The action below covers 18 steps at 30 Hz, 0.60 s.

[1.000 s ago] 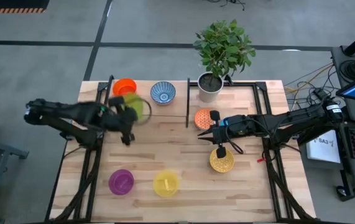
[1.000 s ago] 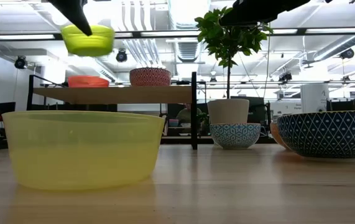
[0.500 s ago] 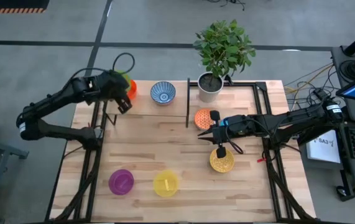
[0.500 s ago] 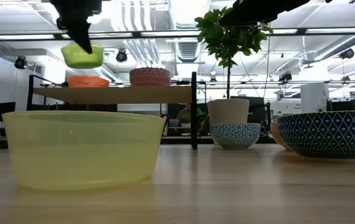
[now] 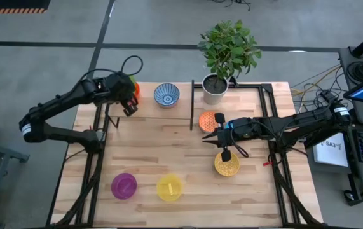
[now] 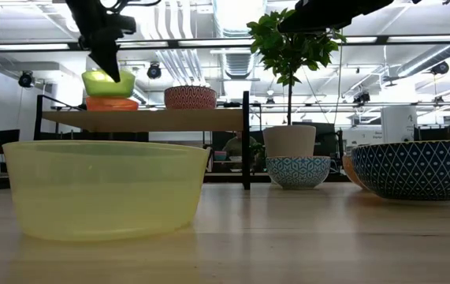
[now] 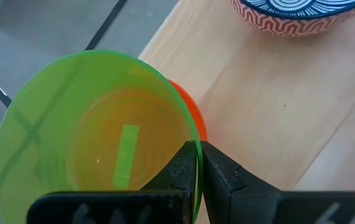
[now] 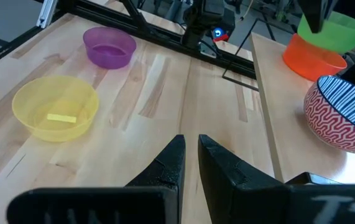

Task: Place and stack bowls onto a shelf
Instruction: Stack the green bowl on the orange bowl on the shelf

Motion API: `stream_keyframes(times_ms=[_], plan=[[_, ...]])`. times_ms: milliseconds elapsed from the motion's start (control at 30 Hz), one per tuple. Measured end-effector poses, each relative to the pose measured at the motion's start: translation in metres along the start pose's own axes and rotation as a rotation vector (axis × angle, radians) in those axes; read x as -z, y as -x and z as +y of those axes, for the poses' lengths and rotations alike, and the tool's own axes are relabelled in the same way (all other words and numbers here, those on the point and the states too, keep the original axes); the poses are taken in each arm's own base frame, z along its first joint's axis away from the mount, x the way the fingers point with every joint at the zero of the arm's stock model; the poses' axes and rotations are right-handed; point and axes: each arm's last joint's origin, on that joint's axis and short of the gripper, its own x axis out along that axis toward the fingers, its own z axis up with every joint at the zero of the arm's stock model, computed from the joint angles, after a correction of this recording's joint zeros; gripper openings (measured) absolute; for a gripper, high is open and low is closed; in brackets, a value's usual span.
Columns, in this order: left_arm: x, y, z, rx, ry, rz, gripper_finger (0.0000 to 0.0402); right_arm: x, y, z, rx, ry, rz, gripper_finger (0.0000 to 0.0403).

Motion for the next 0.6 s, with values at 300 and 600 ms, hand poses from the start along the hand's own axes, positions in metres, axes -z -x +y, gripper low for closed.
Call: stream_keyframes(times_ms=[300,600], plan=[[-0.0035,-0.0065,-0.0001,-0.006,0.002,0.015,0.0,0.0007,-0.0013,0.0003,-0.001,0.001,0.005,0.0034],[-0.0085,-0.0105,0.0007,-0.06,-0.004,-0.003,0.0,0.0007,-0.0013,0.0002,-0.001,0.001,0.005,0.0034]])
